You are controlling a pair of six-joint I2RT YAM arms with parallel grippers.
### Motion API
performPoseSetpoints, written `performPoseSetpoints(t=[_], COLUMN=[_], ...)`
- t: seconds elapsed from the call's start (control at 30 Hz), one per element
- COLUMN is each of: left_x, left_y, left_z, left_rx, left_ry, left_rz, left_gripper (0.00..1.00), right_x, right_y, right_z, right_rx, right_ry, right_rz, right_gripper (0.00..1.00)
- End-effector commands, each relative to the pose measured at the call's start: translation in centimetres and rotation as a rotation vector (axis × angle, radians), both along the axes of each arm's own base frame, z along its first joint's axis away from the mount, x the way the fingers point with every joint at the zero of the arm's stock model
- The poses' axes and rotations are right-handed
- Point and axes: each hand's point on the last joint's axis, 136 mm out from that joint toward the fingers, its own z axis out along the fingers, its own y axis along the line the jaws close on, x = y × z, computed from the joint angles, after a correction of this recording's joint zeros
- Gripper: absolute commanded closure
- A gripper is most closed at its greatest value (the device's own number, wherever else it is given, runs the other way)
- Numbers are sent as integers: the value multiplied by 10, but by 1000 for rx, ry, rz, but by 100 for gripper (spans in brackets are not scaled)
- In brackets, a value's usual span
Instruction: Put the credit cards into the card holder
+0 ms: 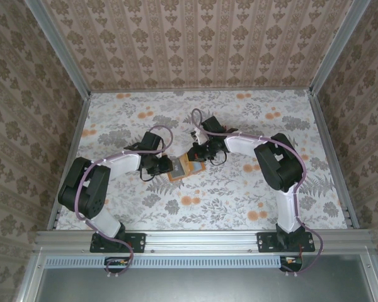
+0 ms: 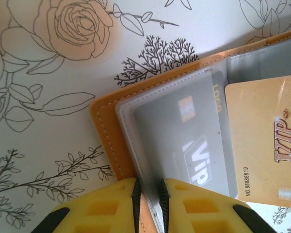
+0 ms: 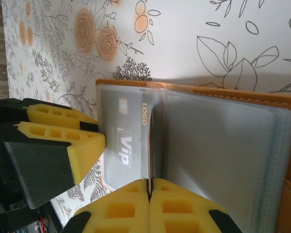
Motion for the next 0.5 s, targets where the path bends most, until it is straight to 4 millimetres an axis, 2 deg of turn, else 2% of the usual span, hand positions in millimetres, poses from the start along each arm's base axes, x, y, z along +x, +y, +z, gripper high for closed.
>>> performPoseSetpoints(t=[0.0, 0.2, 0.3, 0.47], left_x=[-9, -10, -10, -10], left_y=[3, 3, 4, 3], left_z=[-16, -18, -19, -21], left_rx=[15, 18, 19, 16], left_ry=[54, 55, 57, 56], left_rz=[5, 1, 6, 3], left_gripper=[79, 79, 79, 80], right_x=[-11, -16, -20, -17], right_y=[4, 2, 8, 1], right_z=[-12, -7, -4, -21], right_rx=[-44, -123, -138, -183], right_ry=[61, 31, 10, 17], right_rz=[27, 44, 55, 35], right_gripper=[96, 96, 96, 96])
